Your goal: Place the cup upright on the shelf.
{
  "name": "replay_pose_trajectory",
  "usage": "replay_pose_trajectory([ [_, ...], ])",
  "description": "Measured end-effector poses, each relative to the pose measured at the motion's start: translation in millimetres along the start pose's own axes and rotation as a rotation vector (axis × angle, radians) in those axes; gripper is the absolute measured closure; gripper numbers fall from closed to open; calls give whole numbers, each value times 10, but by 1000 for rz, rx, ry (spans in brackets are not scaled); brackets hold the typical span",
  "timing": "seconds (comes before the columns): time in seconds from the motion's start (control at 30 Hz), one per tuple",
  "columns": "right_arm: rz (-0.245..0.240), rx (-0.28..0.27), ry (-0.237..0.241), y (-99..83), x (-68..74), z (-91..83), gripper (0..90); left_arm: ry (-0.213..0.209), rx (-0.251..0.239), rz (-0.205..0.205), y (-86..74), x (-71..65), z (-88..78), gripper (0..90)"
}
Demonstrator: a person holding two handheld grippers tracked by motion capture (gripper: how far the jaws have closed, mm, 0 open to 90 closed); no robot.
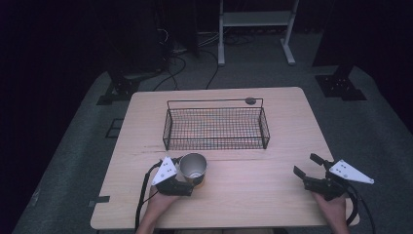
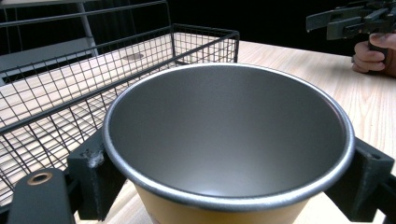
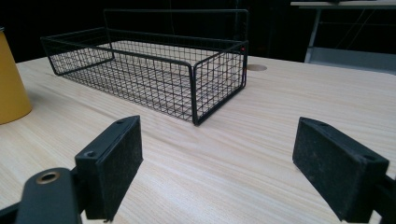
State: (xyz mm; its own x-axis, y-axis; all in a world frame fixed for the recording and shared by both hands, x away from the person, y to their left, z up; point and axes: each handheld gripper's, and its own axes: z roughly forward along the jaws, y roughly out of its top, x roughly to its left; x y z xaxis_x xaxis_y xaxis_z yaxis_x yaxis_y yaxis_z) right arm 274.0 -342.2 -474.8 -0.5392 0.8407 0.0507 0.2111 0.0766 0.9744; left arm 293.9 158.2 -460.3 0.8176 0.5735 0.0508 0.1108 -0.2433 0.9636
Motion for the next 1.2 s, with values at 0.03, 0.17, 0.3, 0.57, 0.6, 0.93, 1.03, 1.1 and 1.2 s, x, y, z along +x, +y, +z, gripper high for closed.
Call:
replay_pose_trajectory([
  [0.03,-3,0,0,0,0,0,149,-1,4,1,6,0,-2,125],
  [0.17,1,1,-2,0,0,1,149,-12,15,4,39,-17,2,126],
  [0.3,-1,3,-1,1,0,3,149,-23,-8,10,120,-20,3,126],
  [0.57,0,4,1,2,-2,4,149,-54,-48,16,327,46,65,127],
  [0.6,-1,5,1,2,0,5,149,-63,-50,10,351,63,74,127],
  [0.93,4,7,2,3,-5,6,149,-106,-61,22,590,214,134,127],
  [1.03,4,6,3,2,-7,6,148,-110,-61,35,668,270,151,127],
  [1.1,3,7,3,3,-5,6,149,-112,-67,36,720,316,173,127],
  [1.2,4,5,3,3,-8,6,149,-107,-53,51,797,376,212,127],
])
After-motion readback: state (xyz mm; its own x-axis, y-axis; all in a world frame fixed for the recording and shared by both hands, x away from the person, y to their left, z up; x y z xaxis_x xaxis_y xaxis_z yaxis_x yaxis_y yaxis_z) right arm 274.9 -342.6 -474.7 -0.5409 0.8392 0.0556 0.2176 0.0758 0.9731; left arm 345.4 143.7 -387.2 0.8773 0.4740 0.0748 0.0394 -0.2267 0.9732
